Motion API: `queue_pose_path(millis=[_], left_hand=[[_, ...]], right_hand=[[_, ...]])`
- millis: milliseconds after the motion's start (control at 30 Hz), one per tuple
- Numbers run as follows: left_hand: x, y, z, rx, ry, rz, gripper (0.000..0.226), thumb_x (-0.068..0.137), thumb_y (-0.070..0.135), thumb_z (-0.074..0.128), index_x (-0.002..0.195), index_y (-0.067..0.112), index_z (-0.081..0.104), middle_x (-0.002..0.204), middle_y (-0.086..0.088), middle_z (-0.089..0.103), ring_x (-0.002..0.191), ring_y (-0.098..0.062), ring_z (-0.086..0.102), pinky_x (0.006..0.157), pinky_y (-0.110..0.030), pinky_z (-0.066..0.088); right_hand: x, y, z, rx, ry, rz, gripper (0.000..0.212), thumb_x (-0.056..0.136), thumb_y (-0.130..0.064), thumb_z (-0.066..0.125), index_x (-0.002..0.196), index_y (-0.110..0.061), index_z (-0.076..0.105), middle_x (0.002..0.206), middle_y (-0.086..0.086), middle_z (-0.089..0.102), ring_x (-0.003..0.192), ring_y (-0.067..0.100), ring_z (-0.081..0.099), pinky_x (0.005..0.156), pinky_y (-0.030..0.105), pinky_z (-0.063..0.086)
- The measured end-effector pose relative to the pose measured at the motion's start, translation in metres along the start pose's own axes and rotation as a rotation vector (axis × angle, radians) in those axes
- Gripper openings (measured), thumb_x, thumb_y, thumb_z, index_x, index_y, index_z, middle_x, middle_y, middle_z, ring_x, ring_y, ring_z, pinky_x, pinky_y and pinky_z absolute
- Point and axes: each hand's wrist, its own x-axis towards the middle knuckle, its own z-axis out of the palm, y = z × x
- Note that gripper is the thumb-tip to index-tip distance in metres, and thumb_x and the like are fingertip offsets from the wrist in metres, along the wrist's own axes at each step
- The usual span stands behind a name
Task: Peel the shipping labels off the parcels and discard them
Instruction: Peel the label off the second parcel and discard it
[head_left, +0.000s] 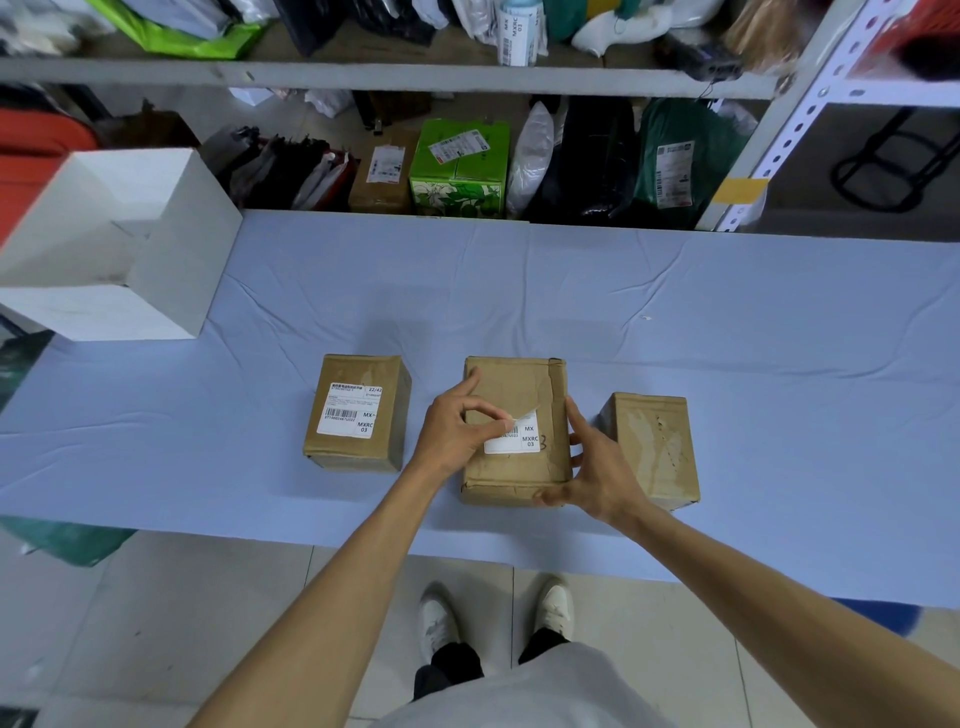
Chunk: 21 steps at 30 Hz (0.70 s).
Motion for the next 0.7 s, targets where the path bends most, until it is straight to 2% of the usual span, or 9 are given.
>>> queue_pose_path(millis=[233,500,600,700], left_hand=[[-0.0007,0.0000,-0.0012,0.003,-0.021,-0.012,0.011,0.070,0.016,0.083,0.080,0.018,0.077,0.155,0.000,0.032,0.144,-0.012,0.024,0.117,-0.039,0.025],[-0.0001,0.0028,-0.0010,0.010,-0.030,-0.020,0.013,0.070,0.015,0.083,0.082,0.017,0.078,0.155,-0.002,0.030,0.145,-0.013,0.023,0.118,-0.041,0.023],[-0.0004,0.0034,-0.0012,0.007,-0.037,-0.026,0.014,0.070,0.015,0.083,0.083,0.016,0.077,0.156,-0.002,0.030,0.145,-0.012,0.022,0.117,-0.037,0.022],[-0.0023,0.0031,-0.0015,-0.008,-0.047,-0.025,0.013,0.071,0.015,0.083,0.082,0.017,0.077,0.156,-0.001,0.029,0.145,-0.012,0.022,0.115,-0.034,0.022]], right_hand=[[0.0003,0.0004,0.0015,-0.013,-0.002,0.013,0.136,0.053,-0.012,0.093,0.154,-0.033,0.004,0.105,-0.020,0.050,0.089,0.009,0.060,0.061,0.016,0.053],[-0.0010,-0.0012,0.0003,-0.025,0.007,0.016,0.137,0.053,-0.015,0.093,0.154,-0.031,0.002,0.115,-0.008,0.051,0.096,0.014,0.059,0.075,0.030,0.058],[-0.0008,-0.0017,0.0007,-0.032,0.012,0.015,0.137,0.053,-0.015,0.093,0.154,-0.030,0.002,0.114,-0.008,0.052,0.096,0.014,0.059,0.073,0.027,0.057],[-0.0022,-0.0014,0.0011,-0.018,0.016,0.020,0.137,0.052,-0.014,0.093,0.154,-0.031,0.003,0.117,-0.006,0.052,0.097,0.015,0.060,0.077,0.031,0.058]])
